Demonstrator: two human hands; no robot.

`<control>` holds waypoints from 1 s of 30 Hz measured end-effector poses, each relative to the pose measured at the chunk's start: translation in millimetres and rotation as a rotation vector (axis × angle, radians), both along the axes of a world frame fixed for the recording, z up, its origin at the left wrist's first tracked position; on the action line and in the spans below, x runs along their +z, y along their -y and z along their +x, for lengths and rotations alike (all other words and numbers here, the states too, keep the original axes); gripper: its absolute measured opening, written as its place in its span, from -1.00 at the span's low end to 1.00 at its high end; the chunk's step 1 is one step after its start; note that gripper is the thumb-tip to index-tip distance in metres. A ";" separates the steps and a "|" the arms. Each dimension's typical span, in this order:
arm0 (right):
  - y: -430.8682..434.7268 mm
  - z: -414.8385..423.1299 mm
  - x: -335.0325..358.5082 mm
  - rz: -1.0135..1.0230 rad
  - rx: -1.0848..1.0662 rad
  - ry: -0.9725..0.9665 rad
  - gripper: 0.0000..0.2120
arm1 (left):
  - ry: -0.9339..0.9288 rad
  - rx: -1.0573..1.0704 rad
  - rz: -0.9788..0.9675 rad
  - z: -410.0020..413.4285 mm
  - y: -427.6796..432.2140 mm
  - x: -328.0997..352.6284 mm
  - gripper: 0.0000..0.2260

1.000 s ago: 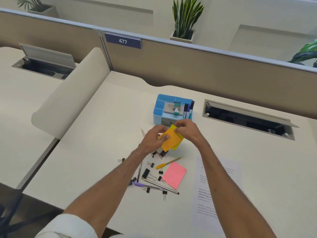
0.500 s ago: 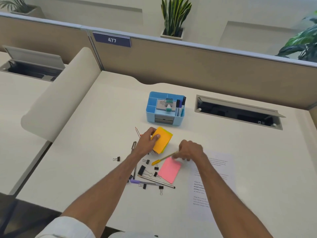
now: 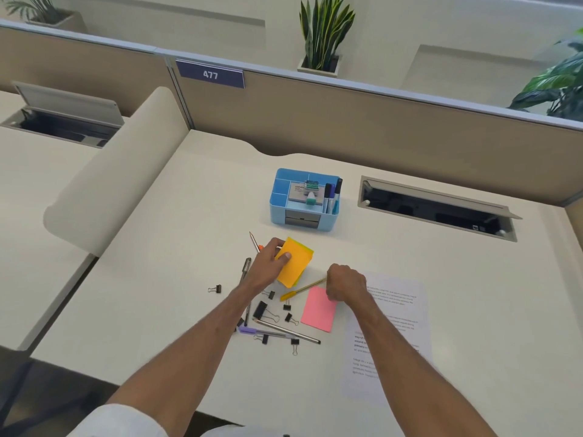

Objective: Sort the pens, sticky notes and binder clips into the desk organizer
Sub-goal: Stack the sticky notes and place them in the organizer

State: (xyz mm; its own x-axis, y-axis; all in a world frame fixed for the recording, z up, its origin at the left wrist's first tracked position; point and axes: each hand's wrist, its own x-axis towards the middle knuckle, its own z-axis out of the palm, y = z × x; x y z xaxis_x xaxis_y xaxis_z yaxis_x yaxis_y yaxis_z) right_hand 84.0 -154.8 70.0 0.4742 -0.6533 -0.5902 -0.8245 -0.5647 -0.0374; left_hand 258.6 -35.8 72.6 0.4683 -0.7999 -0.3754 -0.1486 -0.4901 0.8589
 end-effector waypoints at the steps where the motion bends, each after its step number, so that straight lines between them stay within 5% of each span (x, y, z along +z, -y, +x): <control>1: 0.6 -1.5 0.4 0.012 -0.026 0.013 -0.68 | -0.001 -0.013 0.002 -0.4 -0.6 -0.6 -0.74; 6: 2.6 -6.9 3.3 0.038 -0.141 0.111 -0.68 | -0.007 0.000 -0.002 -4.0 2.1 -1.7 -0.76; 10: -10.0 -13.9 -3.5 0.086 -0.141 0.075 -0.13 | -0.030 0.035 -0.006 -8.6 5.0 -4.3 -0.74; 13: -17.0 -15.9 -9.6 0.079 -0.204 0.113 0.00 | -0.060 0.053 -0.013 -13.4 8.4 -9.1 -0.71; 22: 6.4 -33.2 -8.3 0.292 -0.414 0.269 -0.54 | -0.062 -0.005 0.008 -21.5 11.8 -10.1 -0.73; 26: 29.3 -39.4 7.1 0.538 -0.569 0.337 -0.60 | -0.148 -0.024 0.018 -21.1 11.7 -11.6 -0.70; 30: 49.3 -33.2 21.6 0.532 -0.621 0.491 -0.59 | -0.177 -0.080 0.024 -23.2 13.6 -10.8 -0.71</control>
